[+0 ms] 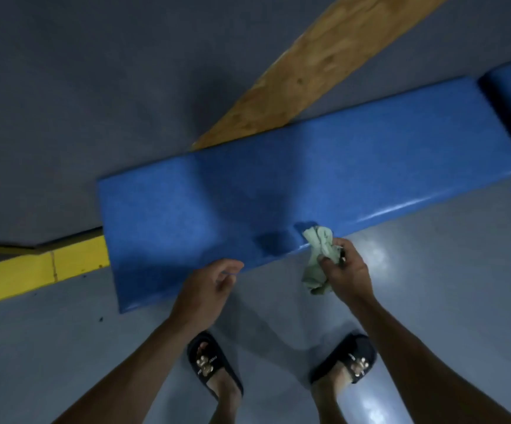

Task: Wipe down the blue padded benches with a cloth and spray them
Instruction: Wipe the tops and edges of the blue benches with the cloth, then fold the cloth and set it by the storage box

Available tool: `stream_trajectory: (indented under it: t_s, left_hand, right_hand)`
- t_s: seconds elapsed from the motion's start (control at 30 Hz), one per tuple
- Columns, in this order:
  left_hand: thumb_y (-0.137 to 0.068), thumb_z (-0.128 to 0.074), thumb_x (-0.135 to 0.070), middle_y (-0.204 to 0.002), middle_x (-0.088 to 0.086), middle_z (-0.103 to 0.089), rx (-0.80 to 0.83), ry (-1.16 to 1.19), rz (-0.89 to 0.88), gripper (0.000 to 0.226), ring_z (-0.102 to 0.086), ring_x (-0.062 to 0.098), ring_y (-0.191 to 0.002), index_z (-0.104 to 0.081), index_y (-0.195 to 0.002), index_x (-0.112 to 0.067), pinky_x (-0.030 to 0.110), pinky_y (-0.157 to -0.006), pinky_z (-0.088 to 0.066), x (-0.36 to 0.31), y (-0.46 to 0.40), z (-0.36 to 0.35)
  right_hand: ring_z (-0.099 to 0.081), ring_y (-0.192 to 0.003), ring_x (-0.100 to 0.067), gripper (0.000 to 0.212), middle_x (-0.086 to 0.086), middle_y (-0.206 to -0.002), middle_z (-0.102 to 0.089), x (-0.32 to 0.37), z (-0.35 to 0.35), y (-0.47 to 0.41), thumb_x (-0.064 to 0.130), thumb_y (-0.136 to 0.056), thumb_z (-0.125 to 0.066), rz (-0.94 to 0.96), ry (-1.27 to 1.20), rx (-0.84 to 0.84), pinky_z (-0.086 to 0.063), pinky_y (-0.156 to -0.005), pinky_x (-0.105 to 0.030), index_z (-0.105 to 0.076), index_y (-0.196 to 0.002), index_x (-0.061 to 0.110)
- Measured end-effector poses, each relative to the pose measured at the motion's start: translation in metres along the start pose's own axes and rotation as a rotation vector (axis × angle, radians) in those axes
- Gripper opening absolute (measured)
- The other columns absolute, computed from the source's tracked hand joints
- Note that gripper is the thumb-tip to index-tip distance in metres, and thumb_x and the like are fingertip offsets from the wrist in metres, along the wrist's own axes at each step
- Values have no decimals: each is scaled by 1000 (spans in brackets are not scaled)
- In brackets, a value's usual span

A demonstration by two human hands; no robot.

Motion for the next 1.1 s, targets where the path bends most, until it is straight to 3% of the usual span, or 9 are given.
stream_trajectory:
  t_s: [0.2, 0.3, 0.47, 0.6, 0.67, 0.77, 0.83, 1.0, 1.1]
  left_hand:
    - [-93, -64, -15, -101, -13, -73, 122, 97, -97, 22, -67, -3, -93, -71, -111, -26, 14, -85, -49, -166, -24, -100]
    - [-94, -64, -28, -103, -18, -73, 183, 149, -143, 18, -67, -3, -95, -71, -110, -28, 11, -82, -46, -265, -30, -153]
    - [-90, -69, -34, -105, 1, -75, 339, 325, -154, 22, -70, 16, -101, -71, -108, -23, 26, -88, -53, -425, -23, -250]
    - [-74, -72, -55, -102, -1, -74, 398, 331, -157, 35, -70, 19, -100, -72, -100, -32, 36, -88, -56, -524, -22, -314]
    - [-77, -73, -51, -98, 1, -74, 410, 269, -184, 30, -71, 18, -95, -72, -96, -28, 38, -86, -56, -566, -25, -340]
    - [-93, -66, -19, -101, 5, -75, 450, 241, -201, 13, -72, 19, -95, -70, -104, -14, 32, -85, -57, -622, -34, -375]
    - [-95, -57, -5, -99, 2, -76, 468, 255, -191, 16, -71, 17, -93, -68, -105, -10, 28, -81, -56, -653, -43, -392]
    - [-97, -51, -5, -86, -4, -76, 514, 264, -130, 20, -69, 9, -77, -68, -101, -13, 20, -65, -51, -723, -73, -417]
    - [-98, -48, -7, -96, 0, -76, 614, 283, -117, 24, -71, 11, -83, -68, -109, -15, 20, -63, -52, -762, -98, -433]
  right_hand:
    - [-65, -74, -12, 20, 3, -81, -70, 17, 127, 13, 5, -87, -71, 5, -464, -48, -54, -66, -26, -62, -103, 12]
    - [-66, -75, -12, 18, 0, -82, -71, 34, 212, 19, 5, -87, -69, 67, -587, -62, -54, -63, -25, -61, -103, 9]
    - [-66, -80, -12, 21, -3, -94, -71, 53, 361, 20, 16, -87, -72, 181, -594, -108, -53, -67, -25, -64, -105, 11]
    - [-66, -77, -11, 15, -3, -93, -71, 52, 476, 15, 7, -91, -66, 211, -607, -160, -51, -65, -22, -66, -106, 9]
    - [-66, -76, -10, 13, -3, -91, -72, 51, 525, 12, 4, -92, -63, 218, -614, -198, -51, -64, -21, -66, -104, 8]
    - [-66, -78, -8, 10, -1, -89, -73, 51, 585, 2, 8, -95, -60, 203, -630, -250, -50, -67, -19, -68, -101, 12]
    - [-67, -80, -8, 11, 0, -91, -73, 51, 617, -9, 12, -96, -59, 177, -651, -291, -50, -67, -19, -68, -101, 15]
    - [-61, -69, -1, 13, 4, -85, -69, 49, 683, -46, 11, -97, -52, 1, -740, -366, -44, -55, -11, -64, -102, 14]
    - [-61, -79, -7, 18, 1, -90, -68, 56, 712, -77, 15, -94, -48, -98, -777, -353, -46, -64, -18, -65, -100, 13]
Point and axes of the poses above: each hand's wrist, its own y-axis away from the middle knuckle, its own z-axis out of the back of the hand, x = y × z, the point moved 6 cm from there along -y, towards the middle knuckle
